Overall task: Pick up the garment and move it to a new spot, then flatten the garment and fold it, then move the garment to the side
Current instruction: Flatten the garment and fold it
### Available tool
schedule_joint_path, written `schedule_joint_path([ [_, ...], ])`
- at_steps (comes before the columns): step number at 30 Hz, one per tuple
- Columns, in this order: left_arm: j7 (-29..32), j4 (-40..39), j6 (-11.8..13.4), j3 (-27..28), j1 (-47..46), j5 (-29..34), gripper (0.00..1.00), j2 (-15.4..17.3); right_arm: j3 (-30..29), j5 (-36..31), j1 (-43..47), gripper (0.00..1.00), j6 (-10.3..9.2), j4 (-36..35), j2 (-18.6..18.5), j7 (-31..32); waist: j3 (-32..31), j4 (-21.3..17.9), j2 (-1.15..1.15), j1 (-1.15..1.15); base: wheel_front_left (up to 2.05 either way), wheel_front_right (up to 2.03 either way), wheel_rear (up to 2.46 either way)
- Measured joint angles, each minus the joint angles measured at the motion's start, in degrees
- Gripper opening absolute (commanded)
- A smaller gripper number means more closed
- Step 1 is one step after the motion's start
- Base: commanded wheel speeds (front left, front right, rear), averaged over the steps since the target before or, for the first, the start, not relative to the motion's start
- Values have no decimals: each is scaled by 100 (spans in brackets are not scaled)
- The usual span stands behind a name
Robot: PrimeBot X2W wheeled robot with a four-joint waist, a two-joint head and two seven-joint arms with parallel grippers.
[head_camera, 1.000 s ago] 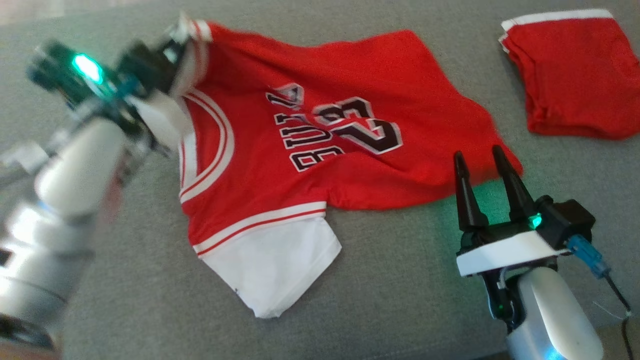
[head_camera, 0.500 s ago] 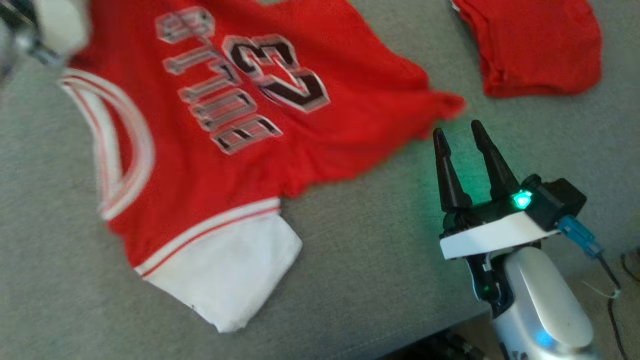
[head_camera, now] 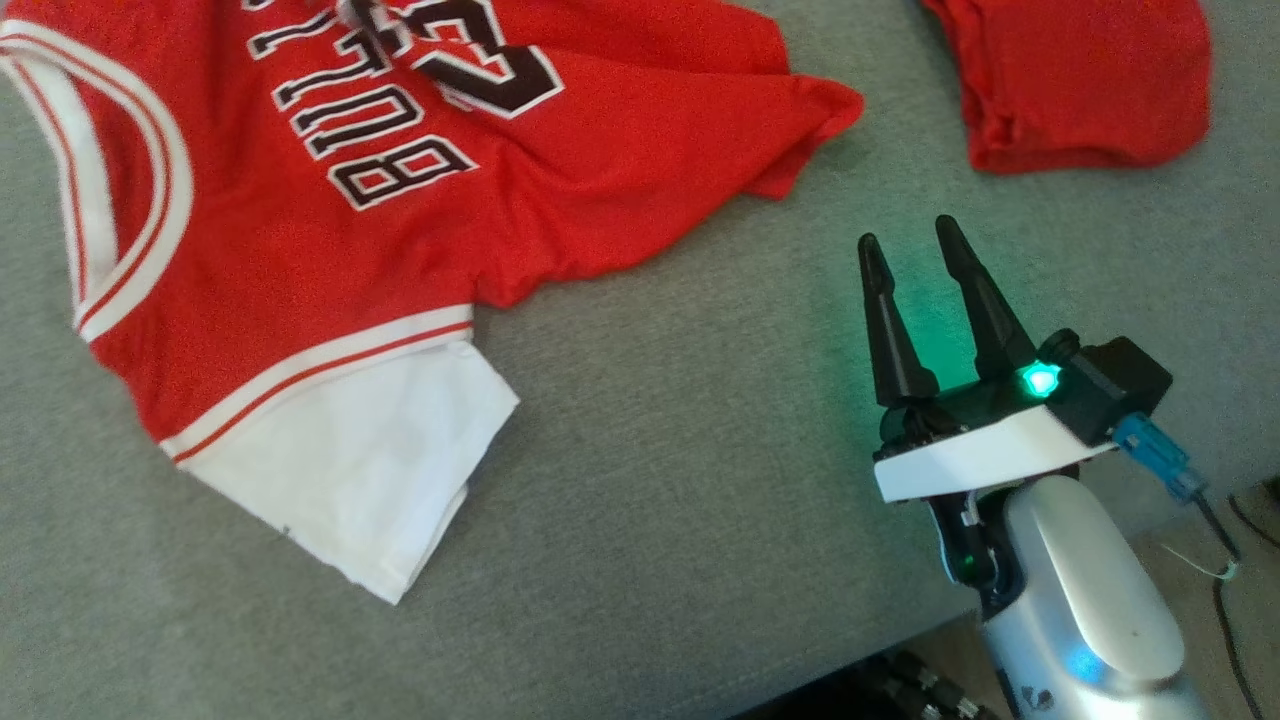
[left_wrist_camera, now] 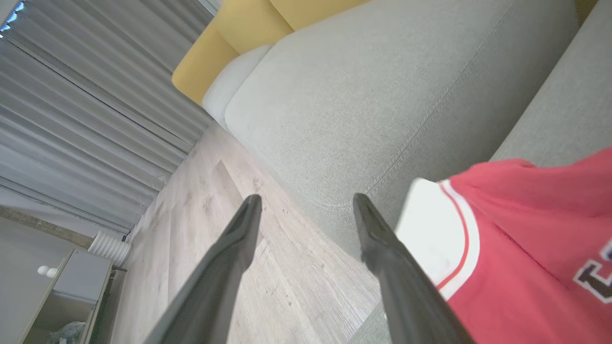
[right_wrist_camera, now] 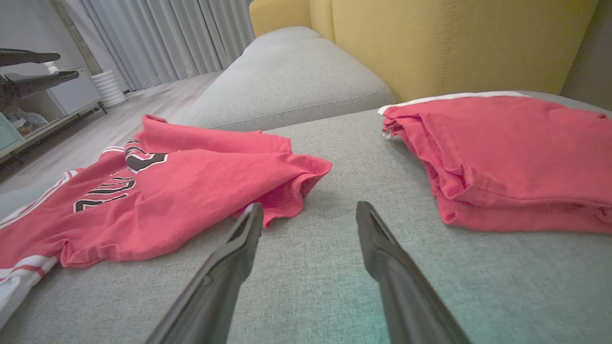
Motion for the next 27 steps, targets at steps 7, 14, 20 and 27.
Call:
schedule_joint_path([
  [7, -1049, 229, 360, 386, 553, -577, 100, -631, -242, -313, -8, 100, 0, 75, -1, 0, -249, 401, 0, 0, 0, 0, 0],
  [14, -1664, -100, 626, 745, 1709, -1185, 100, -1189, -567, -587, 72, 100, 0, 190, -2, -1, -727, 877, 0, -1, 0, 0, 0],
  [20, -1716, -1258, 994, 1151, 3023, -1512, 100, -1408, -805, -740, 372, 100, 0, 256, -1, -1, -1098, 1392, 0, -2, 0, 0, 0],
  [27, -1716, -2663, 1471, 1555, 4741, -1561, 100, -1456, -921, -823, 395, 100, 0, 308, -1, -1, -1401, 1876, 1, -1, 0, 0, 0],
])
